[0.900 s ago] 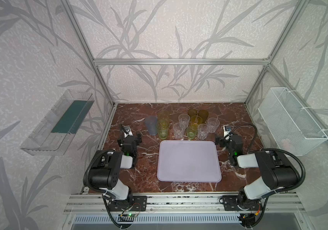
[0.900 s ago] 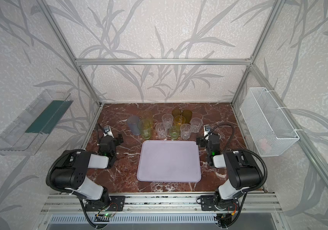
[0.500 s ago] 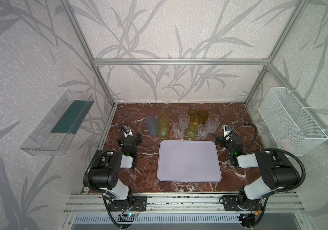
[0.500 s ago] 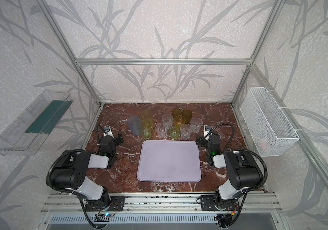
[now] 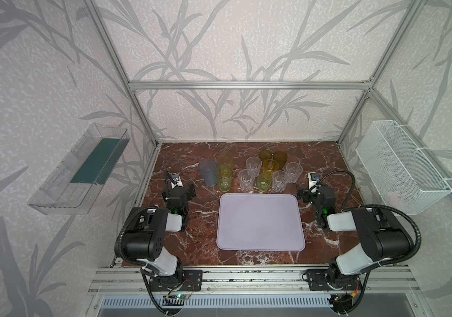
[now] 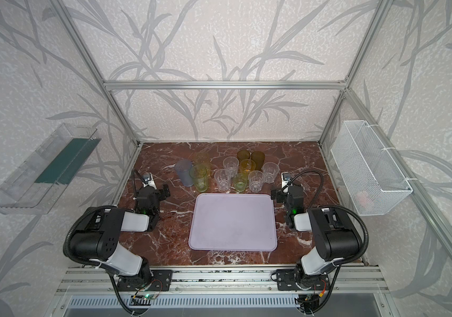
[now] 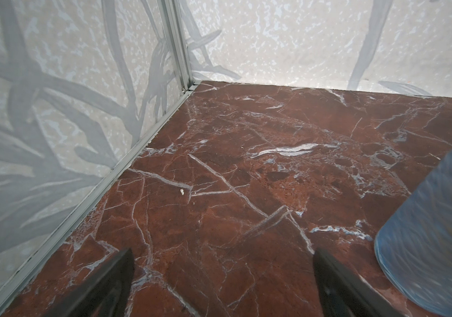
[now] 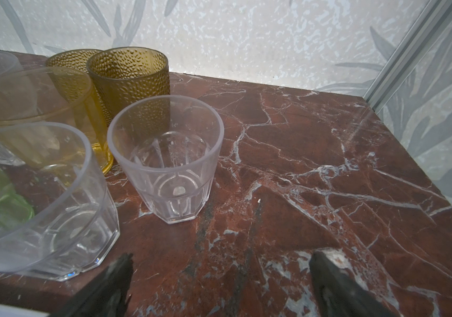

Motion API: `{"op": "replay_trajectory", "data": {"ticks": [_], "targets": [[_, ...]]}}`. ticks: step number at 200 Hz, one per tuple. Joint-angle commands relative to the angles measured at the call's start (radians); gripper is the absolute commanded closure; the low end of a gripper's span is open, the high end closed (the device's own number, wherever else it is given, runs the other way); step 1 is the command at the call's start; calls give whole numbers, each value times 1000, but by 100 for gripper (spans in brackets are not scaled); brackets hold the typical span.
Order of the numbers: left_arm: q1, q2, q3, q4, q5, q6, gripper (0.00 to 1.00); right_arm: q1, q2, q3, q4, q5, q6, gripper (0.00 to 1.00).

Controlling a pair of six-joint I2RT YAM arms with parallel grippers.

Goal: Place the glasses into the tray
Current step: Pick up the glass from the top-right of the table.

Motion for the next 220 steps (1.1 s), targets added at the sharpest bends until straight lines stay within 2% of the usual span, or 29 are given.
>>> {"op": "replay_trajectory", "data": {"ticks": [1,33,53,73,95,108,130,148,188,220], "targets": [[2,-3,13,4,6,1,1,-1,3,14,18,-3,10,1],[-14,-6,-10,50,2,22,1,-1,4,13,18,-3,9,1],[-39,-54,-41,82,-67,33,1,-1,-7,10,20,3,9,1],[-56,-130,-51,30,-113,35,1,-1,-70,-1,-14,20,14,1],[-94,-208,-32,-79,-172,45,1,4,-117,-6,-47,19,5,1],[-124,-254,-18,-140,-248,41,1,19,-137,-26,-23,50,-6,1],[-161,-346,30,-329,-389,-73,1,40,-174,-56,9,110,-13,1],[-178,-418,84,-510,-357,-109,1,58,-191,-75,29,147,-24,1],[-233,-492,173,-721,-453,-203,1,131,-295,-65,-58,245,-66,1],[-242,-539,239,-928,-434,-350,1,145,-395,-47,-173,232,14,1]]}}
